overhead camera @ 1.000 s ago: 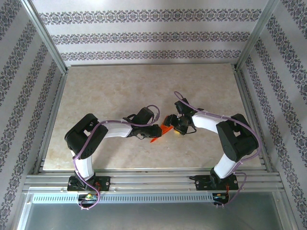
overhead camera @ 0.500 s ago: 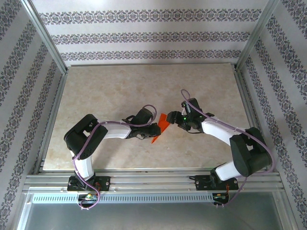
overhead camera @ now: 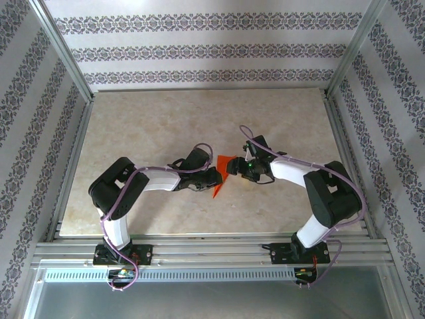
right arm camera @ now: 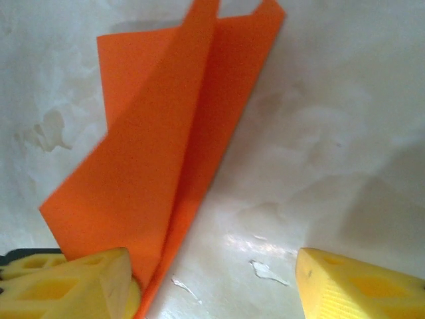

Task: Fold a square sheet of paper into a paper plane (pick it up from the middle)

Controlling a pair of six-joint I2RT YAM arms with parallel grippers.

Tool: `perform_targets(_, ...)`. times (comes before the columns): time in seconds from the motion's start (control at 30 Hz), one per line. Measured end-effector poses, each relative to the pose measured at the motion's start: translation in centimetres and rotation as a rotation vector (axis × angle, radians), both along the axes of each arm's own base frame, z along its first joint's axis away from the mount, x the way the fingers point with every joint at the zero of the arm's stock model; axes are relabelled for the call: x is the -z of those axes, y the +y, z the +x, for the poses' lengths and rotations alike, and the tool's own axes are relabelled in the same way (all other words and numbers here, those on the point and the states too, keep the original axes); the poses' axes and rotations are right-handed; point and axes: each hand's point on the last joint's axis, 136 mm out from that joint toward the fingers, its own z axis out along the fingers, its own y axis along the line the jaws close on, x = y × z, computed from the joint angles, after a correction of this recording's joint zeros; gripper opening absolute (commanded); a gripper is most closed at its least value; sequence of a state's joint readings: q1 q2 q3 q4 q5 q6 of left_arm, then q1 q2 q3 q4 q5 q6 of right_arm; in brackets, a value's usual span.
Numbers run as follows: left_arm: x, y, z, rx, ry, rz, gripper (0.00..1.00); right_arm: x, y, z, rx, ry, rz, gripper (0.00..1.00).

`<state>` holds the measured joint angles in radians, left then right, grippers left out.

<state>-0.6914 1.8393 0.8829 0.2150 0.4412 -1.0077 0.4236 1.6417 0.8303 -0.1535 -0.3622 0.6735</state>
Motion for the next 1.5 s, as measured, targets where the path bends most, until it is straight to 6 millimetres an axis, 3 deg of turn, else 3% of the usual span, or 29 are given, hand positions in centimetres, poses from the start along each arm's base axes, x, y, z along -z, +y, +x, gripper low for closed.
perform_targets(0.33,0.4,0.1,0.1,-0.040,0.043,-0.014,0.13,-0.1,1.3,1.1,-0.020,0.022,-0.016,0.64)
perform_targets(0.67,0.2,0.1,0.3,-0.046,0.057,-0.033,0.15,0.9,1.3,0.3,-0.037,0.053,-0.042,0.65)
perform_targets(1.27,0.3,-0.2,-0.1,-0.010,0.054,-0.036,0.23,2.0,0.9,0.7,0.001,0.158,-0.138,0.64)
perform_targets(1.5,-0.9,-0.1,-0.1,0.014,0.011,-0.044,0.25,2.3,0.8,0.8,0.021,0.181,-0.168,0.67)
